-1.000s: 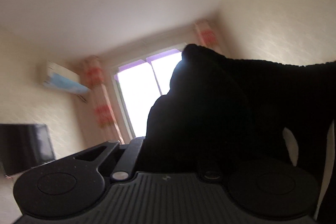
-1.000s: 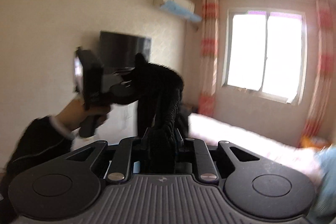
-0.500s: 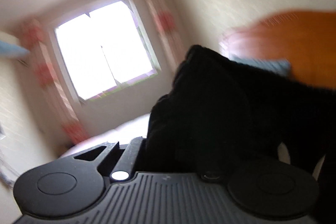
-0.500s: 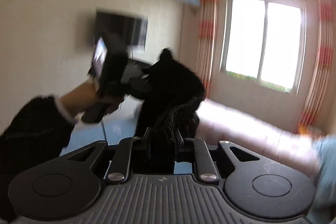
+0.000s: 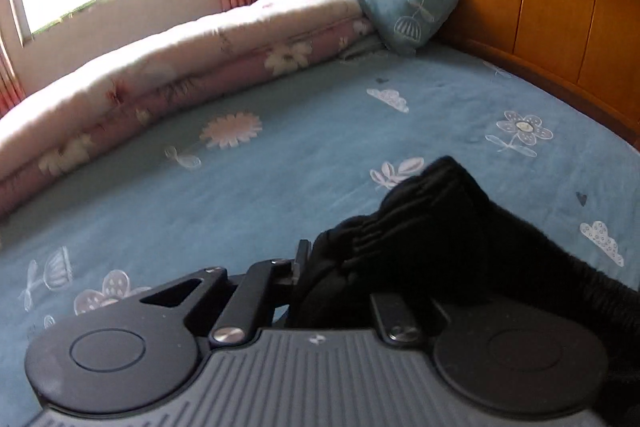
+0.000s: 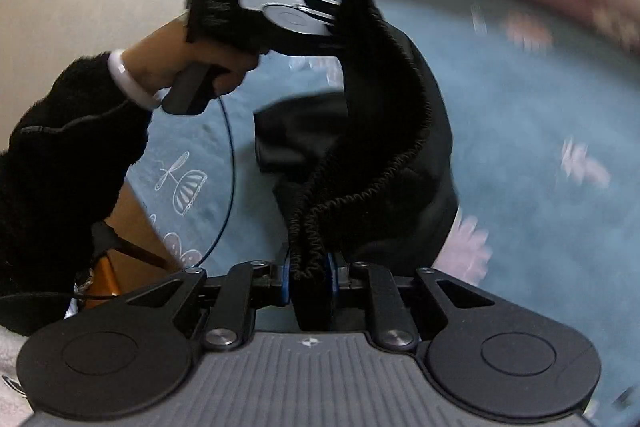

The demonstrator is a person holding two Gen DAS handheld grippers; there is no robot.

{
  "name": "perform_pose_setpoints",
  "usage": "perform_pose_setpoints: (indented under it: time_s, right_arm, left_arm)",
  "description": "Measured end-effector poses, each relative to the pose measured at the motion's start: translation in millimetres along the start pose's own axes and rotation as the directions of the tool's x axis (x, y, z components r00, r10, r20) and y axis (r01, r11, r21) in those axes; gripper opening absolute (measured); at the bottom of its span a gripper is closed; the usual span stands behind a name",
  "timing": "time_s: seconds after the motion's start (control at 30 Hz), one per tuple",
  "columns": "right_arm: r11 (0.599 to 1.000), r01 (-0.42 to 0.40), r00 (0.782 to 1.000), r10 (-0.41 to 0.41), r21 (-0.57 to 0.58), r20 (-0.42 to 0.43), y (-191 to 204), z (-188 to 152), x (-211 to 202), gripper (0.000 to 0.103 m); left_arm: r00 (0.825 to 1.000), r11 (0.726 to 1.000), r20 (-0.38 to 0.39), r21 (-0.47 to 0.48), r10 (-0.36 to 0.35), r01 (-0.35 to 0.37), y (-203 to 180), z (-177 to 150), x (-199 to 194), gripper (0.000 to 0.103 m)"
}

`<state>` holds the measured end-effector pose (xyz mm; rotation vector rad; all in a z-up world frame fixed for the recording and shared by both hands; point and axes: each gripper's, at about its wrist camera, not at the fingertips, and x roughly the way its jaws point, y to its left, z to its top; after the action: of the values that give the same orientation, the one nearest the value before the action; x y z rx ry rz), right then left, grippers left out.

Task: Fold clothes

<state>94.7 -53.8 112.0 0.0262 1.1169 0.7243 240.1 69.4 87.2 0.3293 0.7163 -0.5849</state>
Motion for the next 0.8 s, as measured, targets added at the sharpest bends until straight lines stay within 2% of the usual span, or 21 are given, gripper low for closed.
perform_pose_setpoints:
  time_s: [0.03,0.13,0.2,0.27,0.37,0.47,0.57,0.7,0.8]
  right_arm:
    - [1.000,-0.002,1.000,0.002,0.004,0.006,0,-2,-3,0.020]
    - [1.000,0.008,0.998,-0.007,-0.010,0.055,11,-4,-25,0.020]
    - [1.000,0.000,0.995,0.003,-0.027,0.101,21,-3,-43,0.020]
    - [0.998,-0.034,0.985,0.043,-0.054,0.169,34,1,-66,0.020]
    - [0.997,-0.066,0.971,0.073,-0.041,0.228,30,-10,-85,0.020]
    - [0.997,-0.060,0.976,0.050,0.044,0.212,5,-28,-79,0.020]
    - [0.980,-0.055,0.982,0.019,0.189,0.189,-37,-53,-71,0.020]
    - [0.921,-0.034,0.982,-0.041,0.389,0.184,-101,-102,-63,0.020]
    - [0.863,-0.017,0.976,-0.096,0.504,0.197,-139,-141,-66,0.020]
  left_arm:
    - [1.000,1.000,0.006,0.000,0.008,-0.008,19,7,-7,0.005]
    - [0.997,0.999,0.076,0.022,0.024,-0.026,41,33,-41,0.005]
    - [0.986,0.998,0.167,0.056,0.010,-0.020,33,39,-83,0.006]
    - [0.975,0.995,0.223,0.099,-0.016,-0.006,25,51,-92,0.008]
    - [0.984,0.988,0.165,0.146,-0.075,0.051,-3,54,-46,0.008]
    - [0.987,0.976,0.098,0.189,-0.131,0.110,-32,56,0,0.008]
    - [0.983,0.956,0.007,0.236,-0.181,0.174,-75,46,53,0.008]
    - [0.969,0.934,-0.047,0.260,-0.242,0.245,-131,44,106,0.007]
    - [0.966,0.919,-0.040,0.299,-0.256,0.256,-176,53,136,0.006]
